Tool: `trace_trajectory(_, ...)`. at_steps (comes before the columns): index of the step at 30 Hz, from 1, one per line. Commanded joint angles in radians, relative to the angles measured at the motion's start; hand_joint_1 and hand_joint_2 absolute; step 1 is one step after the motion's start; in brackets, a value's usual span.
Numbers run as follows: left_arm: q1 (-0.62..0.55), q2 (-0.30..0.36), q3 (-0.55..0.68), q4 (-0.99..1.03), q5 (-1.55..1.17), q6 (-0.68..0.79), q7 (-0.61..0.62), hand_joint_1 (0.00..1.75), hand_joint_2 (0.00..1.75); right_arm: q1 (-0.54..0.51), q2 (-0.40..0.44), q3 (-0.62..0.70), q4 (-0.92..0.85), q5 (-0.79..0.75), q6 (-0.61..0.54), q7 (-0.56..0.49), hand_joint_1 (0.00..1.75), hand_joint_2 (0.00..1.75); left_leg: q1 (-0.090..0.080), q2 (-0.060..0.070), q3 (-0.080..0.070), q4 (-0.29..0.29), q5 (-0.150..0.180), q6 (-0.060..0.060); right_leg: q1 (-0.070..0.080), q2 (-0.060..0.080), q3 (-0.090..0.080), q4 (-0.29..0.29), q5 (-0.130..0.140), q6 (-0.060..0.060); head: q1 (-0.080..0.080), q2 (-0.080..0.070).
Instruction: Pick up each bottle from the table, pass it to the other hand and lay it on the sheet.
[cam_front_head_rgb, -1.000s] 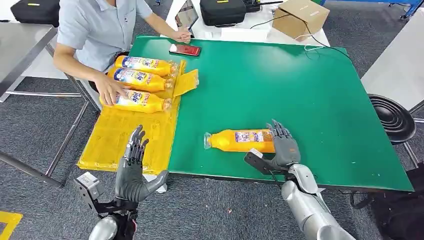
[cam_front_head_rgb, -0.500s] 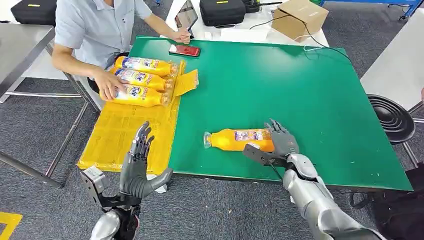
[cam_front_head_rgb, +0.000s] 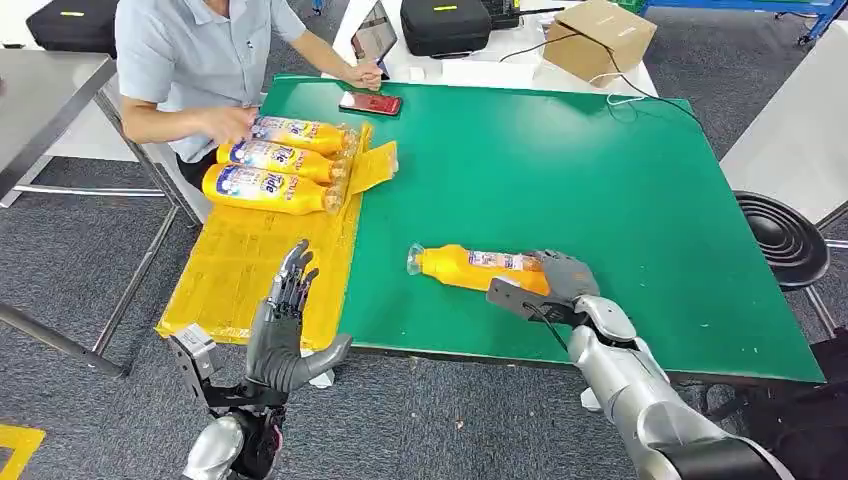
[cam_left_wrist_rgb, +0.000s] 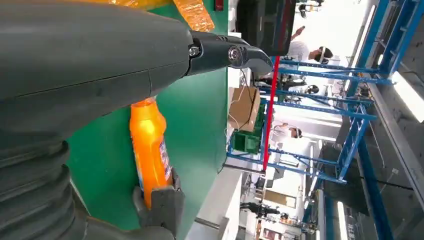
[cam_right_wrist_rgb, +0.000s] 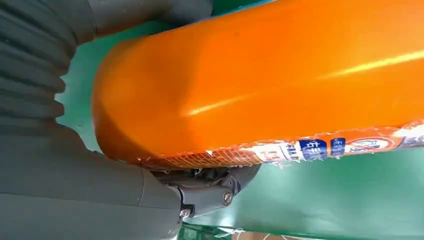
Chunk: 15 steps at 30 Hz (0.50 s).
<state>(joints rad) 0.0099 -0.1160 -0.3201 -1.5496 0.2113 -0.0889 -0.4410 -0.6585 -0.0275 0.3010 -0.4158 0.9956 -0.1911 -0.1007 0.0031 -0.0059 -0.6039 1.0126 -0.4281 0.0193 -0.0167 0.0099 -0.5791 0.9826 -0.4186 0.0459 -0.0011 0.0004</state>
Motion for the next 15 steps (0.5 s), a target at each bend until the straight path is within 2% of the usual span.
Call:
trace_trajectory(1,0.021,-0.005,0.038,0.014,0.027,0.066,0.003,0.00,1.75,0.120,0.053,-0.141,-0.016,-0.221,-0.100,-0.271,1.75,1.75,0.001,-0.002,0.004,-0.002,0.000,-0.001,0.001,-0.003,0.005,-0.003,0.000,-0.002,0.000,0.000)
trace_trajectory(2,0.039,-0.022,0.069,0.005,0.019,0.144,0.001,0.00,1.75,0.157,0.087,-0.172,-0.080,-0.295,-0.123,-0.367,1.75,1.75,0.001,-0.001,0.004,-0.002,0.000,-0.001,0.002,-0.002,0.005,-0.003,0.000,-0.002,0.000,0.000)
trace_trajectory(4,0.068,-0.014,0.101,-0.007,0.022,0.191,-0.007,0.00,1.75,0.199,0.148,-0.180,-0.163,-0.352,-0.132,-0.403,1.75,1.75,0.001,0.001,0.004,-0.002,-0.001,-0.001,0.001,0.000,0.005,-0.002,0.000,-0.002,0.001,0.000)
trace_trajectory(5,0.084,-0.006,0.122,-0.010,0.050,0.179,-0.003,0.00,1.75,0.228,0.173,-0.152,-0.226,-0.369,-0.132,-0.389,1.75,1.75,0.002,0.004,0.003,-0.002,-0.002,-0.002,0.002,0.004,0.003,-0.001,0.000,-0.003,0.000,0.000)
trace_trajectory(7,0.088,-0.002,0.126,-0.011,0.053,0.173,-0.005,0.00,1.75,0.231,0.178,-0.146,-0.232,-0.368,-0.137,-0.381,1.75,1.75,0.001,0.007,0.003,-0.002,-0.003,-0.002,0.002,0.005,0.002,0.000,-0.001,-0.003,0.000,0.000)
trace_trajectory(10,0.113,0.000,0.166,-0.012,0.081,0.156,-0.001,0.00,1.75,0.256,0.208,-0.131,-0.292,-0.432,-0.115,-0.422,1.75,1.75,0.001,0.001,-0.001,0.000,-0.001,-0.002,0.003,0.000,-0.001,0.001,-0.001,-0.002,0.000,0.000)
trace_trajectory(15,0.137,-0.020,0.274,0.020,0.091,0.028,0.014,0.00,1.75,0.372,0.242,-0.063,-0.565,-0.576,-0.103,-0.392,1.75,1.75,0.004,0.002,-0.002,-0.001,-0.002,-0.002,0.004,0.002,-0.002,0.001,-0.002,-0.003,0.001,0.000)
